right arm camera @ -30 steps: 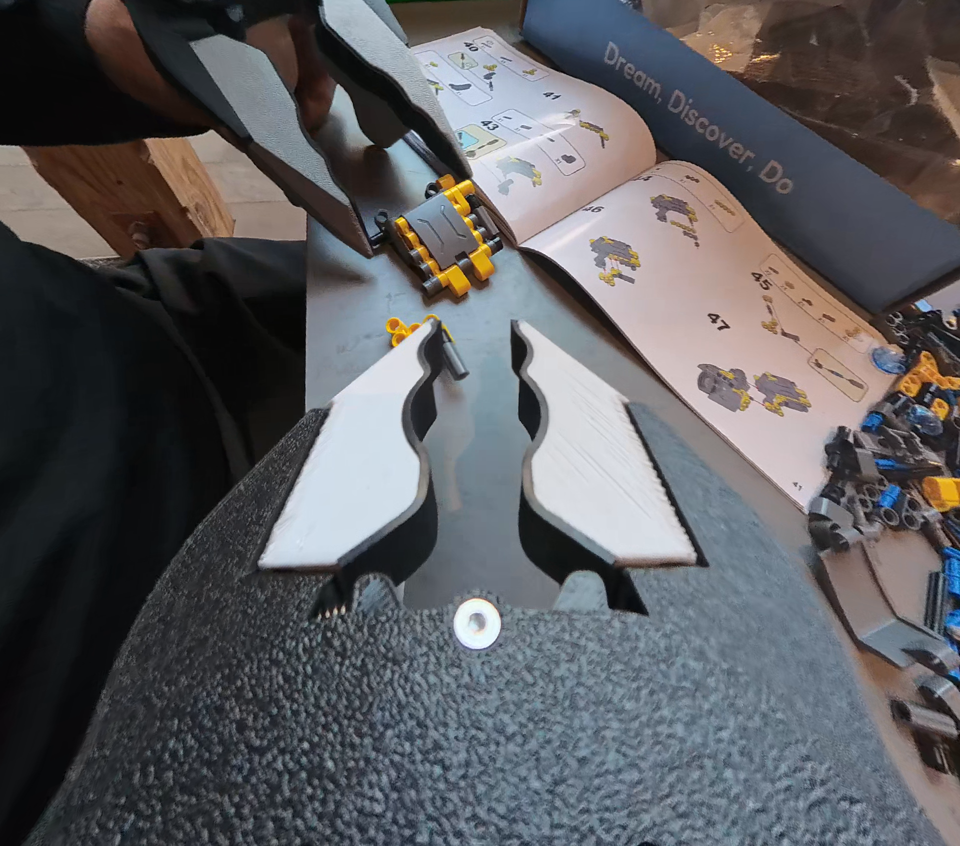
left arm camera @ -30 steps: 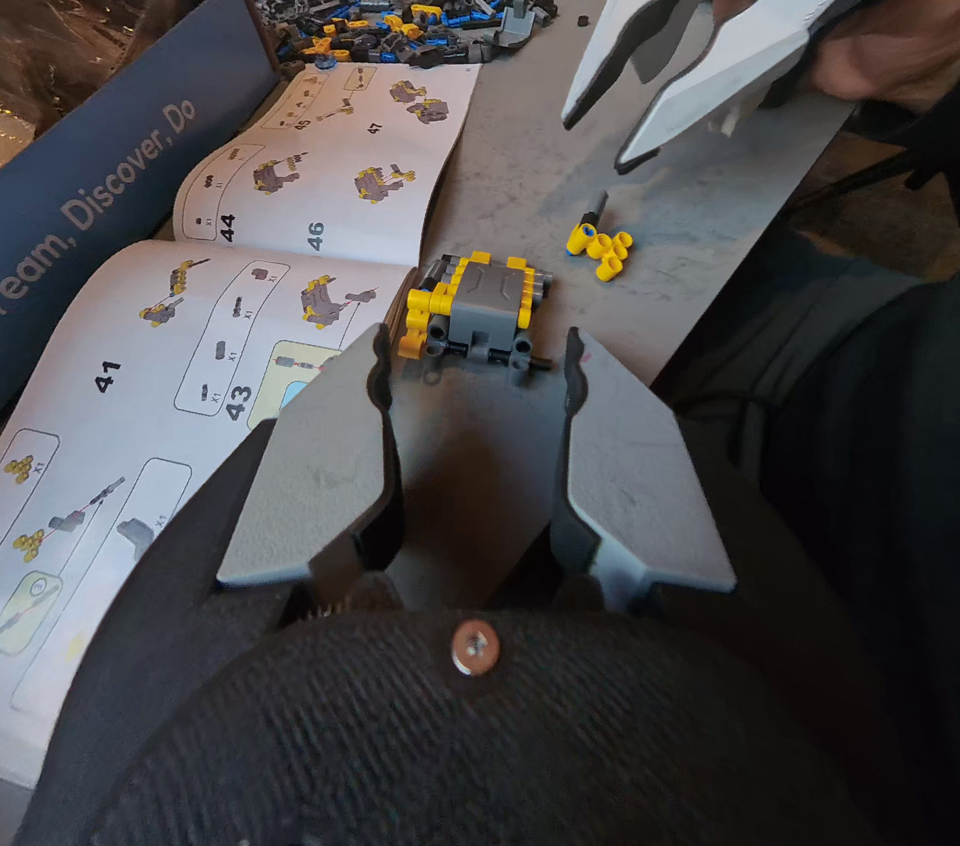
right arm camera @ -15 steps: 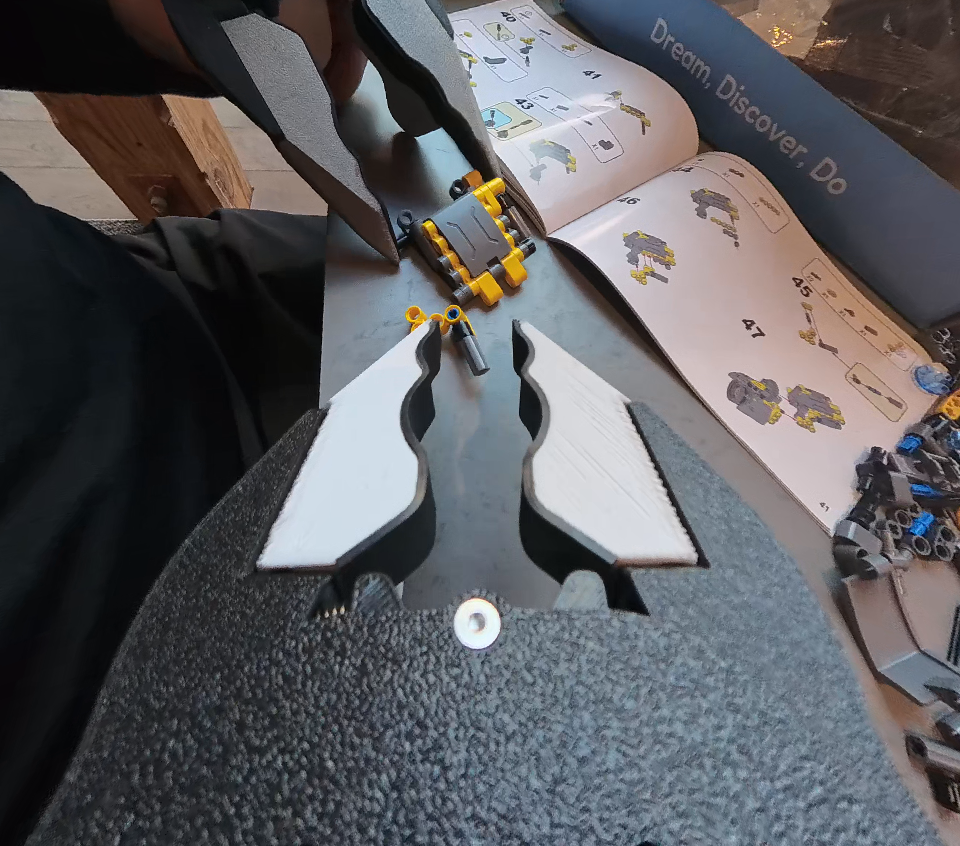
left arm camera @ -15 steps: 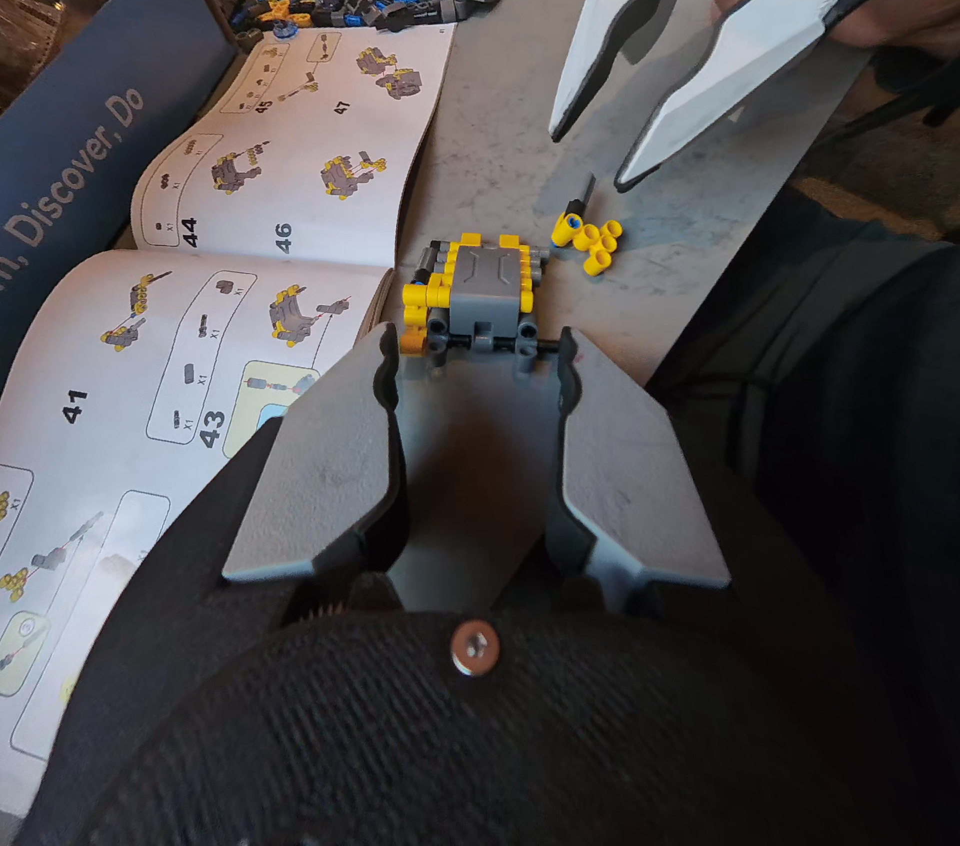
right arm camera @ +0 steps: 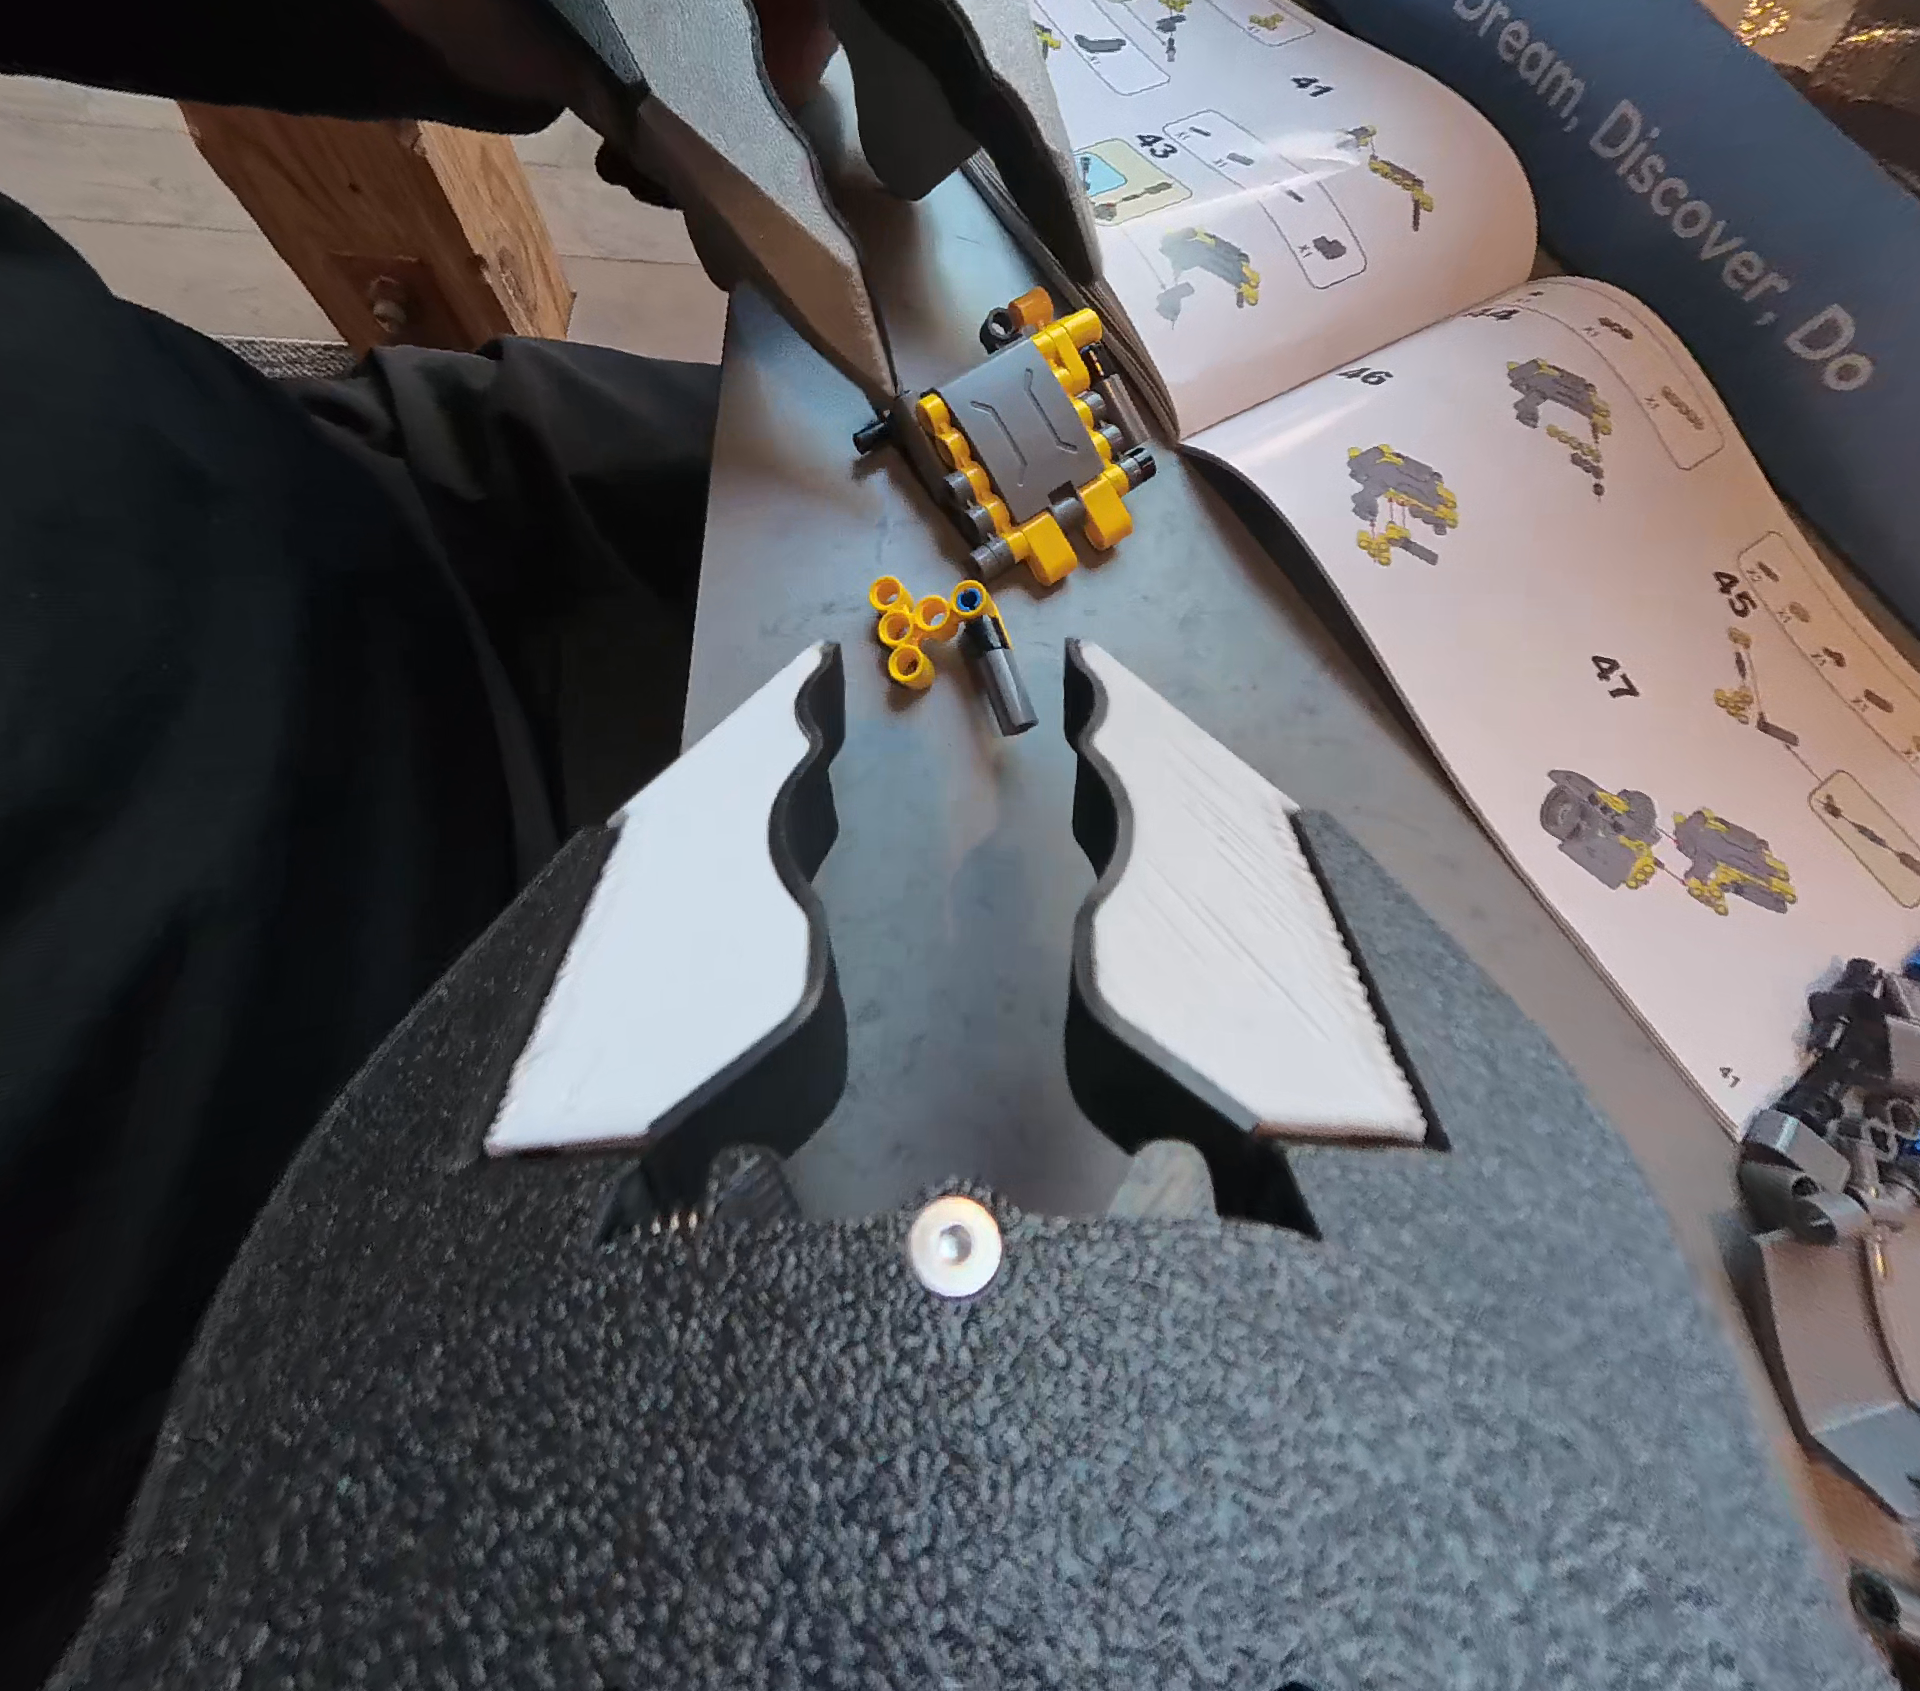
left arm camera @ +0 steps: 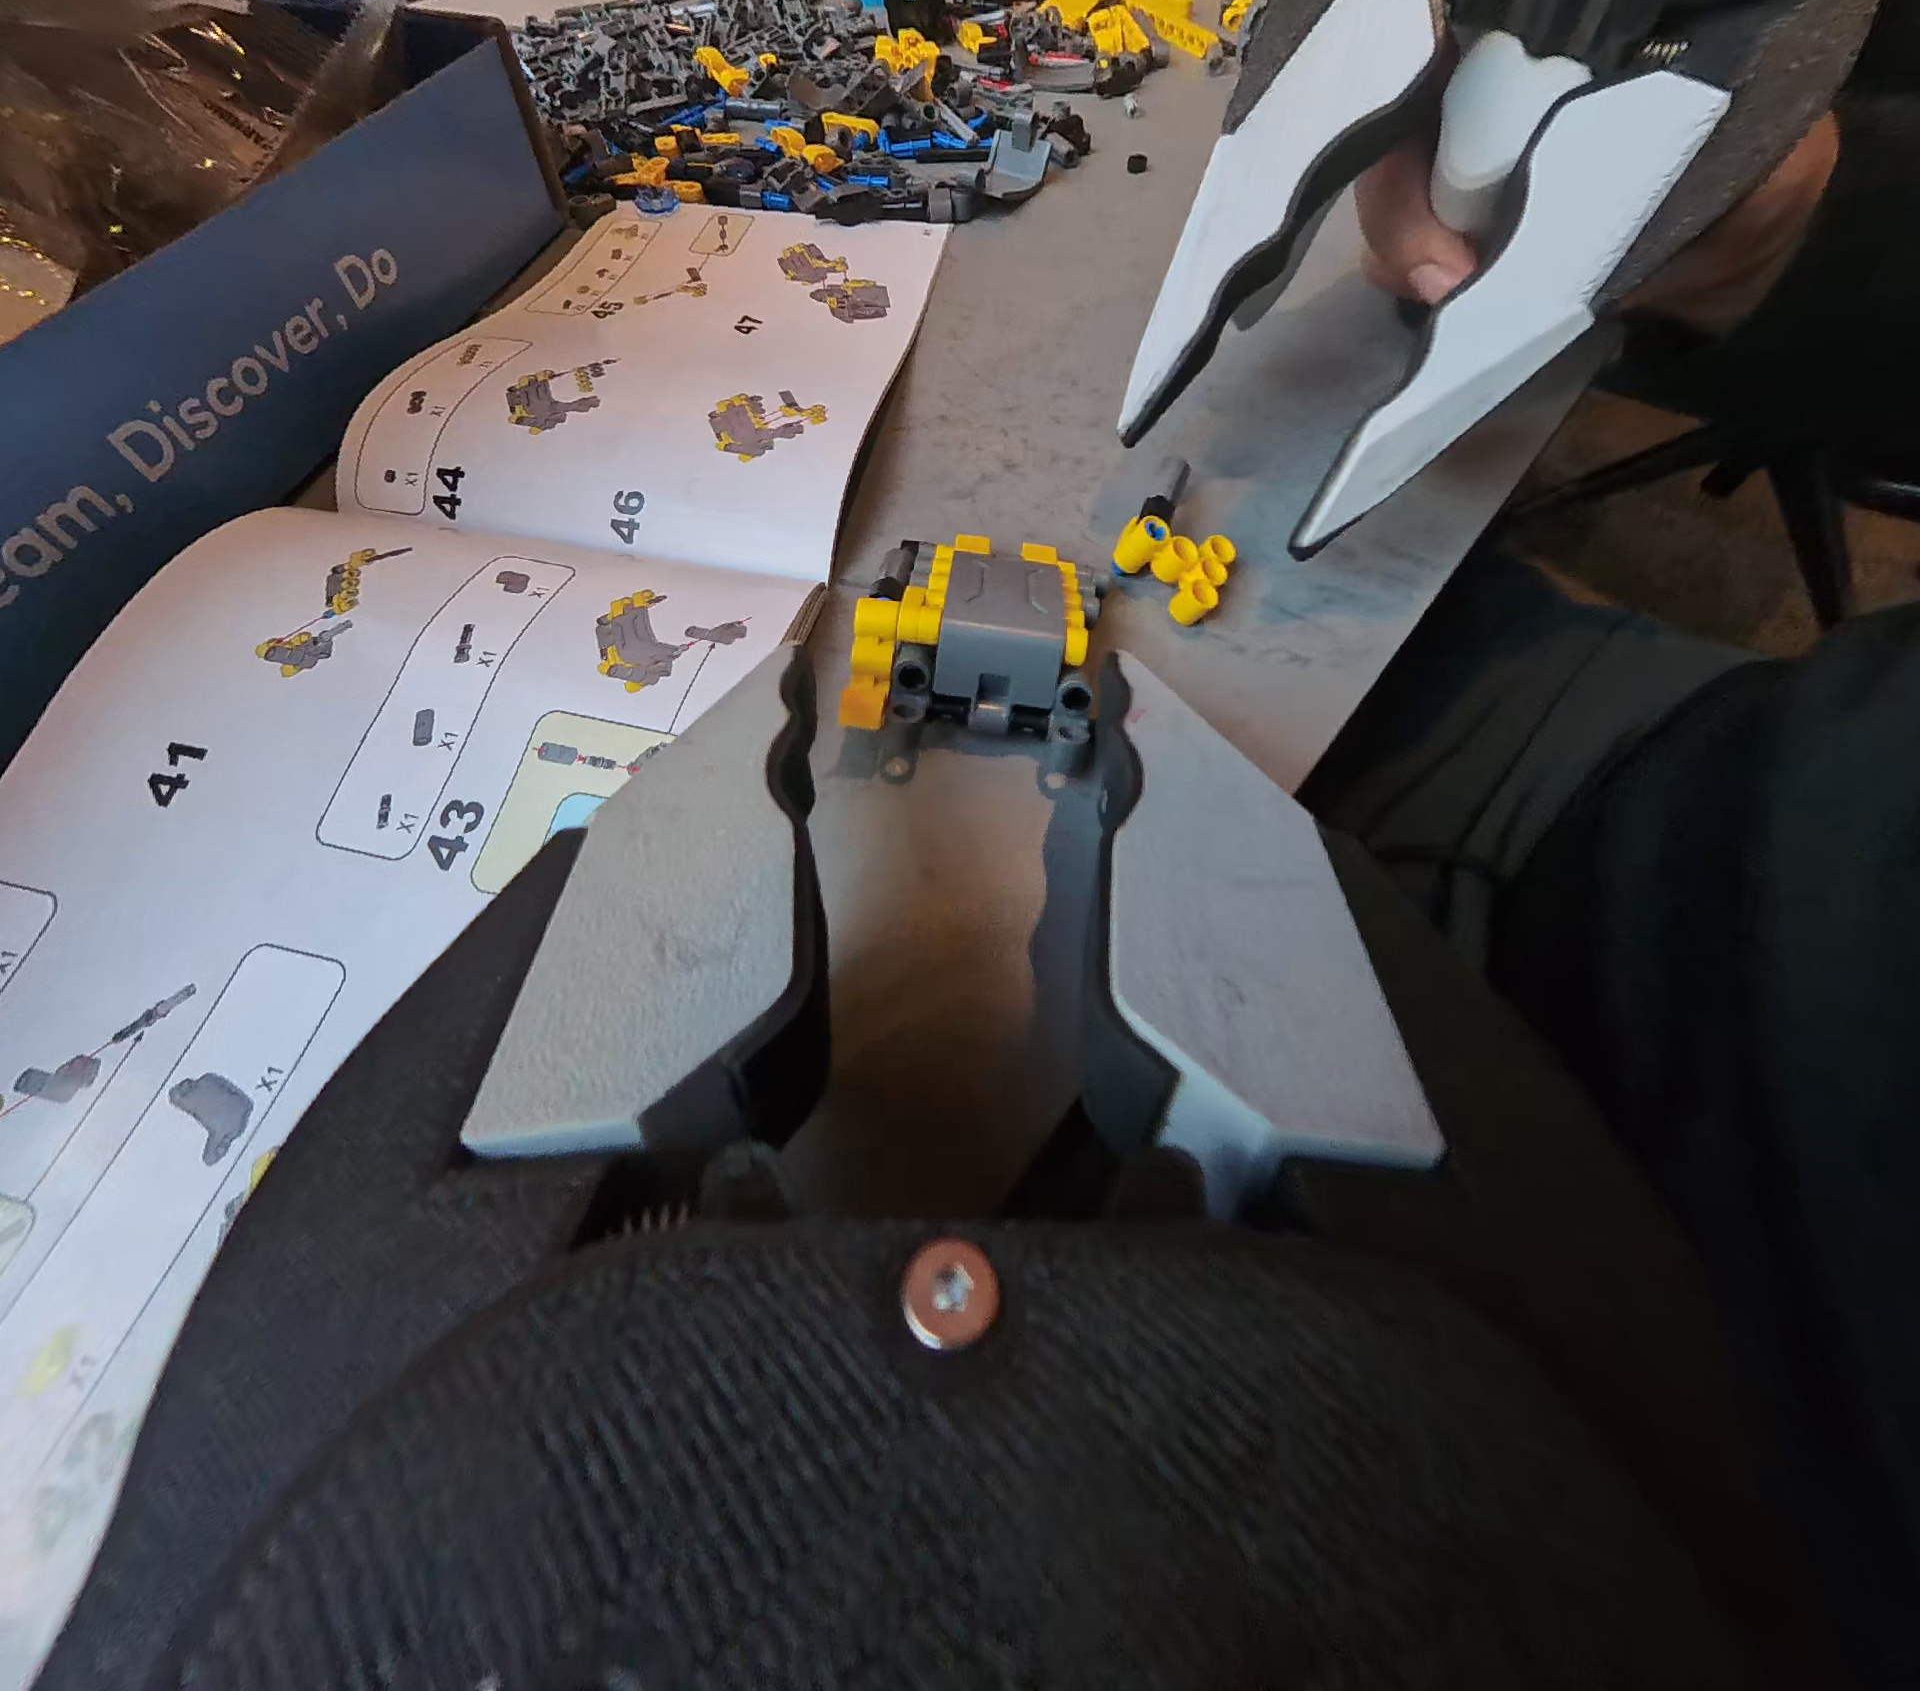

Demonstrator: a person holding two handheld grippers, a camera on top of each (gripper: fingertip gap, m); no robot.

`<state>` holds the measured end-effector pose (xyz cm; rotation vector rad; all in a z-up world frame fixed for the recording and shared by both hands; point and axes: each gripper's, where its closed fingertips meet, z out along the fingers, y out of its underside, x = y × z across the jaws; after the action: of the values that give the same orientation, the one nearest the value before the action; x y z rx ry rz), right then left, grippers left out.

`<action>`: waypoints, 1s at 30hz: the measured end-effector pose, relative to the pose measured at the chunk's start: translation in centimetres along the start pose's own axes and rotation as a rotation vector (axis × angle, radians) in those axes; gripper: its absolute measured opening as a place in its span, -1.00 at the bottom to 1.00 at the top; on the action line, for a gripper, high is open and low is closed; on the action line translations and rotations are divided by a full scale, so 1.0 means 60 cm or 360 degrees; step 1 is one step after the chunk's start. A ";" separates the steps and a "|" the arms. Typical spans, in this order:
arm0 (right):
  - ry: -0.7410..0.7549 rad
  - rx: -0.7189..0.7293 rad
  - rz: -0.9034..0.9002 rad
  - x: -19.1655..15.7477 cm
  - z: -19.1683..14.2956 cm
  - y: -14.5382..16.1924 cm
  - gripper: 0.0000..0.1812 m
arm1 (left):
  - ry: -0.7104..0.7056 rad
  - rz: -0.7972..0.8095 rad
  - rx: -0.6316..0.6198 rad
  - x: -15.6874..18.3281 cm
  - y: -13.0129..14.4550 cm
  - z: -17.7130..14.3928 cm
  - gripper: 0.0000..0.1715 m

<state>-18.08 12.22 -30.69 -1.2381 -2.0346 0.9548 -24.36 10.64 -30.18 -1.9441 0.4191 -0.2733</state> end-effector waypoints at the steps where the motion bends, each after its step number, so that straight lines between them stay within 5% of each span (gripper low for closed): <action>1: 0.0000 -0.0011 -0.0007 0.001 0.001 0.002 -0.55 | -0.0001 0.0007 0.0002 0.000 0.000 0.000 -0.41; 30: -0.0024 -0.0013 -0.0197 0.001 0.018 -0.007 -0.73 | 0.0027 0.0037 0.0001 0.004 0.001 0.000 -0.40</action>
<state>-19.14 11.86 -30.98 -1.0983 -2.1019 0.9008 -24.14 10.50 -30.24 -1.9361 0.4524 -0.2751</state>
